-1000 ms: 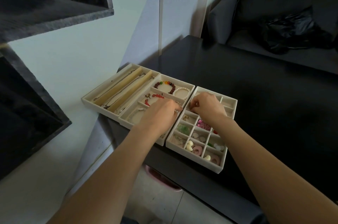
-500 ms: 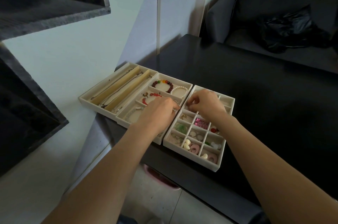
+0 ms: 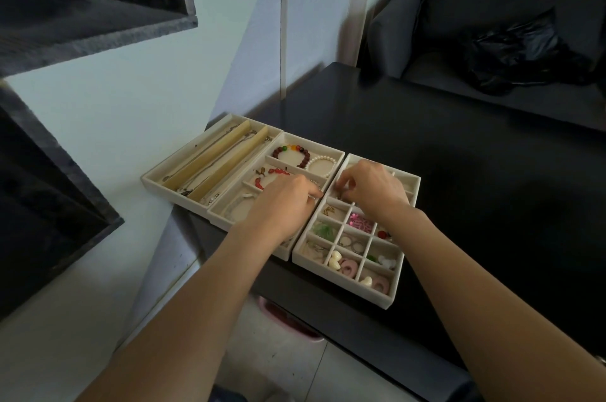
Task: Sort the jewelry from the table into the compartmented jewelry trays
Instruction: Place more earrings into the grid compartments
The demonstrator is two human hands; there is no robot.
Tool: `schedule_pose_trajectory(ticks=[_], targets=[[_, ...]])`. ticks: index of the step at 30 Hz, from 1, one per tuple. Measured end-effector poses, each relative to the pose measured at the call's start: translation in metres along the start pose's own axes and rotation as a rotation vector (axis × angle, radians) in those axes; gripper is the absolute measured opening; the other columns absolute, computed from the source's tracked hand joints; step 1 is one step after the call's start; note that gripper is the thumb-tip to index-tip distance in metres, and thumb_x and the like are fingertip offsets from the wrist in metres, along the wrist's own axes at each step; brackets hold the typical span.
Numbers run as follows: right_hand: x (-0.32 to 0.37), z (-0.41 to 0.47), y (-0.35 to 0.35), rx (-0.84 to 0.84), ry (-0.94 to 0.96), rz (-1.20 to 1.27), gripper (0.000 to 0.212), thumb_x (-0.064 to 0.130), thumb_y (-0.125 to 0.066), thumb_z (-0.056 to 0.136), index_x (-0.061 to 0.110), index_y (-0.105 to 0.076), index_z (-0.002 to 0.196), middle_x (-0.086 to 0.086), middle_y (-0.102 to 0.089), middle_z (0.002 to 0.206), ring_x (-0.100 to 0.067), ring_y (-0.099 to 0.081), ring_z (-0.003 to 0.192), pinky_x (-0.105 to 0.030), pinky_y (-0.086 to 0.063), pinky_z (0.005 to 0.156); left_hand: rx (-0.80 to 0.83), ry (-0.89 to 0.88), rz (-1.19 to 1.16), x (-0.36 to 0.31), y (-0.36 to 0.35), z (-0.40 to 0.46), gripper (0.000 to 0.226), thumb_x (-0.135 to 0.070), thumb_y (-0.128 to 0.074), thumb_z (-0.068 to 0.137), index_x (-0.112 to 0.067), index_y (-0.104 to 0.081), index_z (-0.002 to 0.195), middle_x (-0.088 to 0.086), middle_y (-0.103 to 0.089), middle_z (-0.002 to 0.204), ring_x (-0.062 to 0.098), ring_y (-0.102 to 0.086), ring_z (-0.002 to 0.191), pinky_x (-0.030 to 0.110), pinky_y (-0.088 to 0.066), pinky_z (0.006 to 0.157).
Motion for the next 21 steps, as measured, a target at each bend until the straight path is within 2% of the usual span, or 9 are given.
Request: schedule_pose_trajectory(ticks=[4,9,11,12,14,15,18,19,21], targets=[[0.004,-0.002,0.0,-0.011,0.019,-0.034,0.016,0.015,-0.063,0.089,0.027,-0.07,0.097,0.004,-0.058,0.103,-0.01,-0.061,0.079,-0.026,-0.053,0.066,0.01,0.004,0.001,0.0,0.0,0.0,0.031,-0.011,-0.05,0.094,-0.019,-0.062,0.122,0.002,-0.066,0.115,0.007,-0.058,0.079,0.022,-0.049,0.078],[0.008,-0.004,0.001,-0.009,0.029,-0.068,0.014,0.016,-0.062,0.09,0.024,-0.068,0.1,0.002,-0.057,0.103,-0.01,-0.059,0.078,-0.024,-0.049,0.063,0.015,-0.006,0.011,-0.001,0.0,0.0,0.031,-0.012,-0.05,0.094,-0.019,-0.063,0.122,0.002,-0.068,0.112,0.005,-0.059,0.075,0.019,-0.049,0.072],[0.009,-0.005,0.002,-0.015,0.037,-0.086,0.014,0.017,-0.062,0.09,0.022,-0.069,0.102,0.001,-0.057,0.105,-0.01,-0.059,0.079,-0.024,-0.048,0.063,0.022,-0.002,-0.019,-0.003,-0.001,0.001,0.029,-0.013,-0.05,0.094,-0.018,-0.063,0.12,0.001,-0.068,0.111,0.001,-0.055,0.067,0.013,-0.043,0.064],[0.01,-0.006,0.003,-0.018,0.041,-0.092,0.014,0.018,-0.062,0.09,0.022,-0.069,0.102,0.001,-0.057,0.106,-0.011,-0.059,0.08,-0.024,-0.048,0.063,0.022,0.006,-0.073,-0.003,0.0,0.002,0.028,-0.014,-0.05,0.094,-0.017,-0.064,0.119,0.001,-0.067,0.112,0.001,-0.057,0.072,0.012,-0.042,0.067],[0.01,-0.006,0.004,-0.025,0.045,-0.096,0.013,0.019,-0.061,0.09,0.023,-0.069,0.101,0.001,-0.057,0.107,-0.012,-0.059,0.083,-0.026,-0.049,0.066,0.001,0.074,-0.274,0.002,0.001,0.007,0.027,-0.019,-0.051,0.095,-0.018,-0.064,0.118,-0.003,-0.066,0.113,0.006,-0.06,0.093,0.018,-0.042,0.08],[0.009,-0.006,0.006,-0.027,0.039,-0.084,0.013,0.019,-0.061,0.09,0.023,-0.068,0.1,0.002,-0.057,0.107,-0.012,-0.06,0.084,-0.027,-0.052,0.068,-0.016,0.145,-0.434,0.008,0.002,0.01,0.026,-0.022,-0.052,0.094,-0.019,-0.064,0.118,-0.006,-0.065,0.107,0.006,-0.059,0.093,0.02,-0.042,0.082],[0.004,-0.005,0.008,-0.026,0.005,0.033,0.013,0.02,-0.059,0.091,0.024,-0.067,0.101,0.006,-0.061,0.103,-0.009,-0.061,0.083,-0.031,-0.056,0.073,-0.015,0.446,-1.109,0.027,-0.007,0.008,0.029,-0.024,-0.06,0.089,-0.009,-0.063,0.114,-0.006,-0.053,0.072,0.005,-0.047,0.061,0.019,-0.042,0.061],[0.002,-0.005,0.009,-0.021,-0.009,0.107,0.013,0.021,-0.058,0.092,0.022,-0.067,0.102,0.006,-0.063,0.101,-0.008,-0.061,0.082,-0.03,-0.056,0.073,-0.008,0.512,-1.308,0.027,-0.011,0.005,0.028,-0.022,-0.061,0.089,-0.006,-0.063,0.112,-0.003,-0.053,0.072,0.005,-0.048,0.06,0.019,-0.044,0.059],[0.0,-0.003,0.015,-0.04,-0.029,0.293,0.015,0.021,-0.055,0.094,0.02,-0.068,0.102,0.006,-0.065,0.095,-0.009,-0.062,0.076,-0.026,-0.056,0.069,0.009,0.569,-1.605,0.022,-0.015,0.002,0.032,-0.027,-0.055,0.093,-0.002,-0.063,0.112,0.005,-0.061,0.086,0.01,-0.059,0.074,0.021,-0.052,0.067]])
Point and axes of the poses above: each hand's wrist, its own z-axis towards the middle knuckle, its own y-axis out of the back of the hand, x = y × z, the point moved 9 cm from there along z, towards the middle knuckle
